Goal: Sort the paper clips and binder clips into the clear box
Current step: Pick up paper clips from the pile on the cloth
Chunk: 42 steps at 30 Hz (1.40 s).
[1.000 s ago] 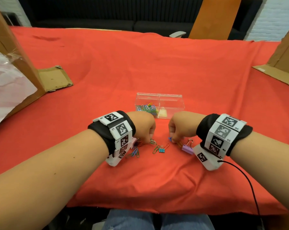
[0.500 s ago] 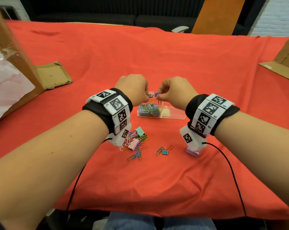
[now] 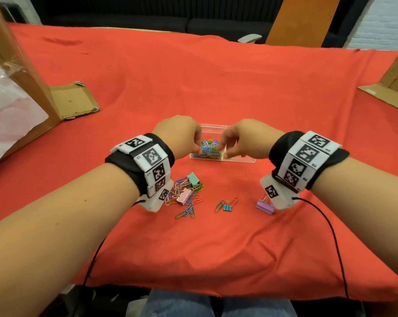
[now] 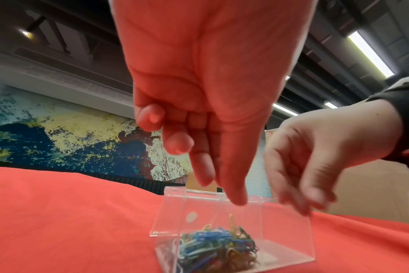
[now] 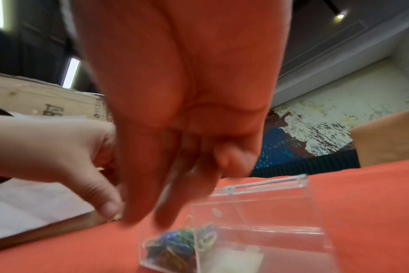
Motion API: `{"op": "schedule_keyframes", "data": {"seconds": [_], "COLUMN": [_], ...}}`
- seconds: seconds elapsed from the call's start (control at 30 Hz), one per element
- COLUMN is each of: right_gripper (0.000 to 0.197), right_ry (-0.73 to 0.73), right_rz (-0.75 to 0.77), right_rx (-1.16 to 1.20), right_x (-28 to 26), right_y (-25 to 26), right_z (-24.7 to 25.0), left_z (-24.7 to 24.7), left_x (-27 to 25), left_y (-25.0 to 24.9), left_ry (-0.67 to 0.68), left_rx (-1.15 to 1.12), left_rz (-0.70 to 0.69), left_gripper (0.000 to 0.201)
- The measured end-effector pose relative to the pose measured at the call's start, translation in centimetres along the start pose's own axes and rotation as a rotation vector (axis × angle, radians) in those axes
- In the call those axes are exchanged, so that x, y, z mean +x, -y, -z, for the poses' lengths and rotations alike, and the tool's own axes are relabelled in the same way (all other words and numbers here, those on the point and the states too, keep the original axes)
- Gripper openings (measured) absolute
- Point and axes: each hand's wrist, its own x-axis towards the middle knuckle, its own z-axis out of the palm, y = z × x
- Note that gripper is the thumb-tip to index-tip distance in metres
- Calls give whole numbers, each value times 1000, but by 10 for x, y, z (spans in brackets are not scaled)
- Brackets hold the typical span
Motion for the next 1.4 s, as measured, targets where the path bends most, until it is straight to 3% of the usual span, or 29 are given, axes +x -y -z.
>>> {"op": "schedule_keyframes", "data": {"seconds": [0.07, 0.17, 0.3, 0.4, 0.63, 0.8, 0.93, 1.13, 1.4], "right_gripper": [22, 22, 21, 18, 9, 9, 5, 37, 19], "right_ry": [203, 360, 439, 415, 402, 265, 291, 384, 405], "right_rz": [8, 8, 1, 9, -21, 40, 109, 87, 105], "right_rx": [-72, -139, -102, -120, -191, -187, -142, -230, -225], "right_x": [-12, -25, -34, -35, -40, -35, -35, -33, -28], "right_y": [-2, -5, -4, -2, 4, 13, 25, 32, 35], "right_z": [-4, -15, -31, -41, -39, -32, -34, -51, -51], "left_z": [-2, -5, -11, -15, -20, -22, -22, -29, -32], "left_x": [-10, -26, -42, -46, -48, -43, -42, -43, -41], "left_y": [1, -4, -16, -20, -15, -16, -15, -13, -12], "left_ry": [84, 277, 504, 589, 546, 473, 452, 434, 520], "left_rx": [14, 41, 52, 133, 213, 205, 184, 273, 128], "left_rz": [-52, -172, -255, -285, -275, -257, -257, -197, -179], "left_gripper": [14, 15, 21, 31, 41, 37, 36, 52, 20]}}
